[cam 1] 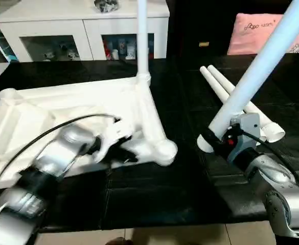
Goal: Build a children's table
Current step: Move table base
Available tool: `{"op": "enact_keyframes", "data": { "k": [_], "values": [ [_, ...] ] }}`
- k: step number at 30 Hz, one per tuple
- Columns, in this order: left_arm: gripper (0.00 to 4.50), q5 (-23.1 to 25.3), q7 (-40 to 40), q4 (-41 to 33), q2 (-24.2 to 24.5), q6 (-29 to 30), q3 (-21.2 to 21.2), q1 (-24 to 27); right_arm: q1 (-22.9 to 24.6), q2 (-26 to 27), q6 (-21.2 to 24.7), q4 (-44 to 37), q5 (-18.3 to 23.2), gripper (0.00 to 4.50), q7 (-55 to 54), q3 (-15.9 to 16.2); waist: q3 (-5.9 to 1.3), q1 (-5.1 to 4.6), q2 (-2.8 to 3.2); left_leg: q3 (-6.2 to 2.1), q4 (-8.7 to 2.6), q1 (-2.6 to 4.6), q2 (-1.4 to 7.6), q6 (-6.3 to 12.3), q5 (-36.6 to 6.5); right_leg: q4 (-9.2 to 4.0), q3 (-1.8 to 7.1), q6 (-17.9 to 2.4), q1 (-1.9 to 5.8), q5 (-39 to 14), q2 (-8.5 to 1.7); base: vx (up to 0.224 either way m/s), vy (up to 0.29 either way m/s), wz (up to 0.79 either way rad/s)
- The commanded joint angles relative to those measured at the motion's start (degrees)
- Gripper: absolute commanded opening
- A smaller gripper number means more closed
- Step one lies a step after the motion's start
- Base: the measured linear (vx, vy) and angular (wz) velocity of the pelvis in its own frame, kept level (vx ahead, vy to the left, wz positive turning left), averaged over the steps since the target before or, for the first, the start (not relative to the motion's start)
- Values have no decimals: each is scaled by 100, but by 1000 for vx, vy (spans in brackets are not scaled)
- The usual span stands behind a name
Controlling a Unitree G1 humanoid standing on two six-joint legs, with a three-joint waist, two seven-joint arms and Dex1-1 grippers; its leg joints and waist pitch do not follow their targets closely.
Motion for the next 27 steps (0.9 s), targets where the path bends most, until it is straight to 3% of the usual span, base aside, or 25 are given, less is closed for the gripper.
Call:
{"op": "enact_keyframes", "data": {
  "k": [1, 2, 7, 11, 14, 17, 20, 24, 25, 27],
  "values": [
    [0, -76, 144, -469, 99, 340, 222, 254, 1, 9, -54, -57, 42, 196, 59, 82, -362, 48, -9, -280, -459, 161, 681, 262, -839, -331, 352, -1626, 246, 238, -700, 0, 0, 0],
    [0, -96, 195, -578, 68, 377, 236, 316, -8, 23, -65, -32, 36, 196, 65, 101, -340, 46, -31, -271, -474, 158, 674, 268, -862, -359, 351, -1610, 229, 128, -682, 0, 0, 0],
    [0, 13, 705, -497, -358, 379, 231, 254, -54, 42, -94, 46, 4, 196, 81, 192, -334, 103, -6, -231, -464, 198, 656, 87, -1079, -402, 375, -1509, 193, -323, -677, 0, 0, 0],
    [0, 59, 857, -375, -466, 300, 215, 202, -66, 22, -86, 39, 3, 196, 93, 161, -353, 140, -20, -236, -458, 169, 643, 96, -945, -389, 376, -1409, 209, -159, -672, 0, 0, 0],
    [0, 232, 1044, -282, -586, 202, 134, 163, -54, -16, -97, 27, -1, 196, 51, 108, -371, 144, 31, -243, -429, 162, 634, 172, -805, -379, 371, -1398, 221, 76, -674, 0, 0, 0],
    [0, 315, 1146, -180, -617, 25, 104, 127, -33, -19, -99, 2, 0, 196, 46, 103, -372, 144, 17, -243, -430, 159, 640, 186, -848, -391, 369, -1398, 228, 51, -679, 0, 0, 0],
    [55, 266, 1173, -117, -643, 26, 145, 79, 9, -7, -97, -31, -9, 196, 27, 96, -374, 144, 6, -243, -435, 164, 640, 163, -904, -386, 360, -1415, 224, -5, -661, 0, 0, 0],
    [71, 286, 1184, -182, -572, -32, 172, 103, 38, 24, -87, -51, -12, 196, -22, 90, -375, 159, 23, -242, -431, 167, 645, 159, -900, -386, 361, -1419, 218, -30, -665, 0, 0, 0],
    [92, 257, 1153, -186, -574, 16, 201, 110, 40, 24, -86, -55, -7, 196, -26, 95, -379, 162, 16, -241, -431, 165, 647, 155, -890, -381, 360, -1418, 224, -23, -667, 0, 0, 0],
    [92, 235, 1097, -205, -559, -23, 235, 131, 43, 24, -81, -60, -1, 196, -28, 104, -380, 163, 3, -239, -428, 163, 644, 166, -852, -377, 356, -1420, 222, 21, -663, 0, 0, 0]
  ]
}}
